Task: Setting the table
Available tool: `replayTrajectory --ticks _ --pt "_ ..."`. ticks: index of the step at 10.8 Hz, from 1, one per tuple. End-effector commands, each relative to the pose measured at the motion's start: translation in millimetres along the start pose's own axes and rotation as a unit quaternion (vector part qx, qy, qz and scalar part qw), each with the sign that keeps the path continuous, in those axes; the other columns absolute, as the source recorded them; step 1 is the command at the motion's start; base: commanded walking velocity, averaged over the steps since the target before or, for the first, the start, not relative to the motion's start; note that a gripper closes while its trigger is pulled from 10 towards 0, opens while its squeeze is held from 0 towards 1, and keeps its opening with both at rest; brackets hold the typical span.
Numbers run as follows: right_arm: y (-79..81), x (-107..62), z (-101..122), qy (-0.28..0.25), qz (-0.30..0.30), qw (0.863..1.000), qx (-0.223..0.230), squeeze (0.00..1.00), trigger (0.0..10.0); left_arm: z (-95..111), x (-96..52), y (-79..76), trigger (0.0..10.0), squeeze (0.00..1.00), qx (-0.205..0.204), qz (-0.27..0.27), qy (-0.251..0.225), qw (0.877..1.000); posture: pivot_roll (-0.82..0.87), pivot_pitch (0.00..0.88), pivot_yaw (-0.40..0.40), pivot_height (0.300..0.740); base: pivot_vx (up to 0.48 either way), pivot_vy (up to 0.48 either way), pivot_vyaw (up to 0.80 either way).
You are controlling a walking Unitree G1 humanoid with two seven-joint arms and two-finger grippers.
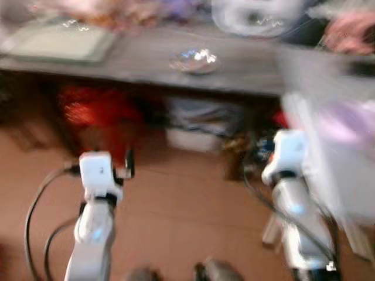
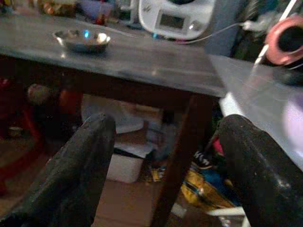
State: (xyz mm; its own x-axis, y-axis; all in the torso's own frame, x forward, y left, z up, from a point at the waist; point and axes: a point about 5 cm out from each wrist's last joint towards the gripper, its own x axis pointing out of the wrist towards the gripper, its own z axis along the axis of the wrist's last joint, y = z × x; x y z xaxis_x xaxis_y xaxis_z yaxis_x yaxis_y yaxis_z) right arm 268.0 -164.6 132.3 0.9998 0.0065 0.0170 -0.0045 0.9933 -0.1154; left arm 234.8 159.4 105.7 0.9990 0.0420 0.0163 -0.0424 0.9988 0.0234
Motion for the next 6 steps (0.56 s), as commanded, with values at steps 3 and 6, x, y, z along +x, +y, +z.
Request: replayTrajectory --ticks 3,6 --pt "1.7 2.1 7.9 -0.016 0.013 1.0 -0.002 0.0 10.0 2.9 -2.5 -3.0 10.0 0.0 -0.011 -0.012 -0.005 1.0 -0.01 0.081 -0.002 0.74 0.0 -0.117 -0.16" --pt "3.5 0.5 8.2 -0.017 0.017 1.0 -0.003 0.0 10.0 3.1 -3.6 -2.8 10.0 0.0 -0.013 -0.015 -0.004 1.0 -0.01 0.086 0.0 0.74 0.0 -0.48 0.0"
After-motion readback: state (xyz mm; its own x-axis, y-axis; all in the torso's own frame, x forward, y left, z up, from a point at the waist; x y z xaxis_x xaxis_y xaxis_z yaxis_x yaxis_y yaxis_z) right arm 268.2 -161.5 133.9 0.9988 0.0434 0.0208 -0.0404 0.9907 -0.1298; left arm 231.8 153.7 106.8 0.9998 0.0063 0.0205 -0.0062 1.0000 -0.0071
